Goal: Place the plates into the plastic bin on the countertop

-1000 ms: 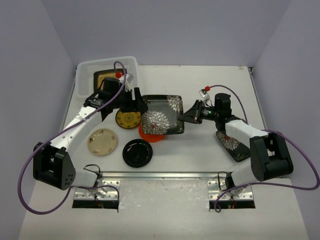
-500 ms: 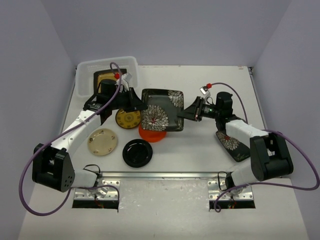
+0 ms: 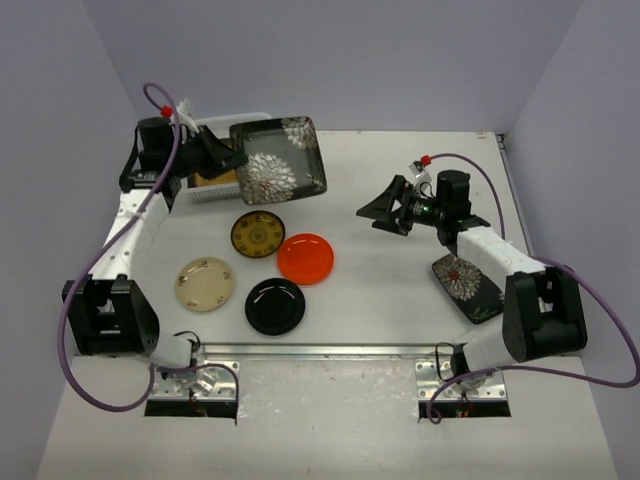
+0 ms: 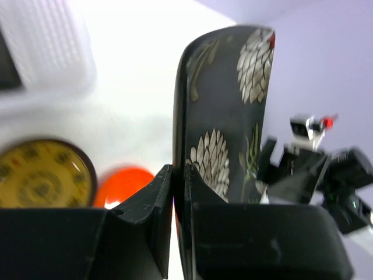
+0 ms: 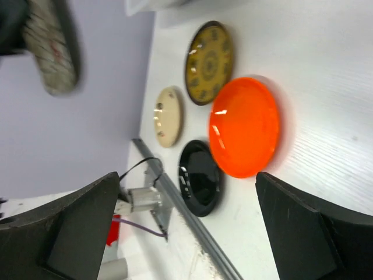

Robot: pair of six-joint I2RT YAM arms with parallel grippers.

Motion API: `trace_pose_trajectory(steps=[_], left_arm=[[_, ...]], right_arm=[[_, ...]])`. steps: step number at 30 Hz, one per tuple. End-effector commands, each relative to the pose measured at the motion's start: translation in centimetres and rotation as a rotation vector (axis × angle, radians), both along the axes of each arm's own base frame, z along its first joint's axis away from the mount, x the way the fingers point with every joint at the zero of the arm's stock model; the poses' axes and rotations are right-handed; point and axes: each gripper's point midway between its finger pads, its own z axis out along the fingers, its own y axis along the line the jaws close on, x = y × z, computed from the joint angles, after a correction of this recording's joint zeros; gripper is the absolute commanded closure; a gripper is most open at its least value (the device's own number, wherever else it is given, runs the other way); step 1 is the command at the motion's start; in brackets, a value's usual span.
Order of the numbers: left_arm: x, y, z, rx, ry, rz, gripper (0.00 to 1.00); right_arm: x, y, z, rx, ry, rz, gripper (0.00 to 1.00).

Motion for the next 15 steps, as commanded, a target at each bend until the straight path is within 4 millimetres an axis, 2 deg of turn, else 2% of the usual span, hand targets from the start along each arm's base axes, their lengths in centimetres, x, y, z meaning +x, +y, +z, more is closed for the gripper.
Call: trace_pose_trajectory(steps=[1,3,4,5,8,11,13,15], left_arm=[[7.1,8.5,4.1,0.133,-0.076,0.205,1.0],[10.3,11.4,0.1,0.206,0.035,0.221,1.0],[10.5,11.9,1.8,0.228,0.003,0.228,1.0],[12.4,13.7,1.5,0.25,0.015,0.247,1.0],[14.5,18.5,1.1,0.278,0.019,0.308,1.0],[16.6,20.7,0.9,0.311,-0.026,0.308,1.0],[17.4,21.3,0.4,0.334,-0.051,0.298,1.0],[18.2,22.2,-0.8,0.353,-0.052,0.295,1.0]], right_arm=[[0.3,-2.4,0.9,-0.185,-0.111,-0.083,0.01],[-0.7,-3.2,1.0,-0.227,-0.113,-0.108,0.01],[-1.0,-3.4,1.0,-0.236,-0.118,-0.113,0.01],[-1.7,-3.7,0.7,-0.257,-0.123,-0.115,0.01],[-3.0,-4.1,0.4,-0.276,-0.129,-0.12,0.01],[-4.0,-4.2,-0.1,-0.268,-0.116,-0.116,0.01],[-4.3,-3.8,-0.1,-0.247,-0.119,-0.098,0.01],[-4.4,-3.8,-0.4,-0.255,-0.108,-0.088,0.01]])
